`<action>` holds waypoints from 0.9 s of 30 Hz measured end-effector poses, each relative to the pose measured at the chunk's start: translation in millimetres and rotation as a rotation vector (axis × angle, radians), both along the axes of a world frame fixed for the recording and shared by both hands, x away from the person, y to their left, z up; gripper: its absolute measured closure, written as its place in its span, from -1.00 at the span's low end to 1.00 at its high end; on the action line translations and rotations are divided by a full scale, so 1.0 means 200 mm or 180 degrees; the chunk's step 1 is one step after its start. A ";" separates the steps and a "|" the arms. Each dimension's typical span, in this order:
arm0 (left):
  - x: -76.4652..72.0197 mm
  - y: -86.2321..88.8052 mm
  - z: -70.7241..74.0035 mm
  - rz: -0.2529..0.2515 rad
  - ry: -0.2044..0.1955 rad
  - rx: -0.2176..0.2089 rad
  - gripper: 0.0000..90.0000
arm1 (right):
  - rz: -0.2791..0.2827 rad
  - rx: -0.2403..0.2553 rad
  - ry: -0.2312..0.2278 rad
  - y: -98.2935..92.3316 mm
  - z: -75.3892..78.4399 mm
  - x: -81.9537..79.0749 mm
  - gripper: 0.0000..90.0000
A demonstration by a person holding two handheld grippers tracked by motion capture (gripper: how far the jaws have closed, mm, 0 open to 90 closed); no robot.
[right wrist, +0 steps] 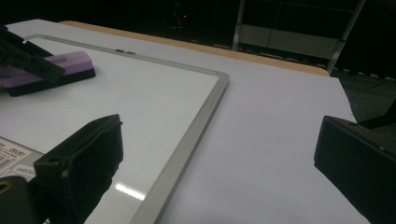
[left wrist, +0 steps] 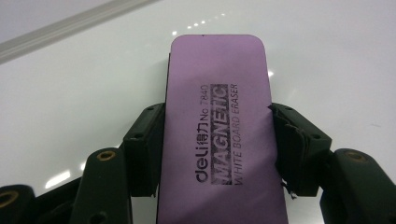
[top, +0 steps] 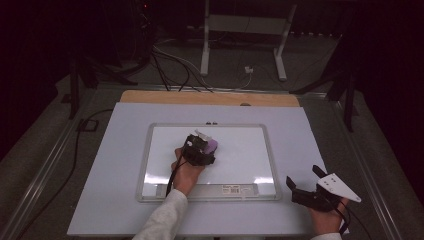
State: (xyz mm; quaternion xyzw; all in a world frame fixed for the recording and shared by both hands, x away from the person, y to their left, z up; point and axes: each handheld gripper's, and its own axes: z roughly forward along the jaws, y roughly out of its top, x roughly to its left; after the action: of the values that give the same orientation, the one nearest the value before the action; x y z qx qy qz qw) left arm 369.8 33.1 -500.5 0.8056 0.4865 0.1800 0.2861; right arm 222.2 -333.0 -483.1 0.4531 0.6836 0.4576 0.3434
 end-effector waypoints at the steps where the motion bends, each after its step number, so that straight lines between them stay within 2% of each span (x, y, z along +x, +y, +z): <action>1: 0.01 0.01 0.00 0.0046 0.0007 -0.0027 -0.07 | -0.0001 0.0002 0.0002 0.00 0.00 0.00 -0.96; 4: 0.01 0.06 0.01 0.0080 0.0014 -0.0115 -0.07 | -0.0002 0.0004 -0.0004 0.00 0.00 0.00 -0.96; 20: -0.04 0.14 0.09 0.0136 -0.0130 -0.0247 -0.07 | -0.0033 0.0012 -0.0001 -0.01 0.00 0.00 -0.96; 27: -0.05 0.21 0.13 0.0234 -0.0171 -0.0327 -0.07 | -0.0034 0.0007 -0.0002 -0.01 0.00 0.00 -0.96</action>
State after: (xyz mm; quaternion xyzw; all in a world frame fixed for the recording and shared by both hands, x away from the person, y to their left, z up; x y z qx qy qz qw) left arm 359.8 76.0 -475.5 0.7664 0.5165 0.1867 0.3332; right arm 221.9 -334.6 -483.1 0.4570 0.6806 0.4566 0.3456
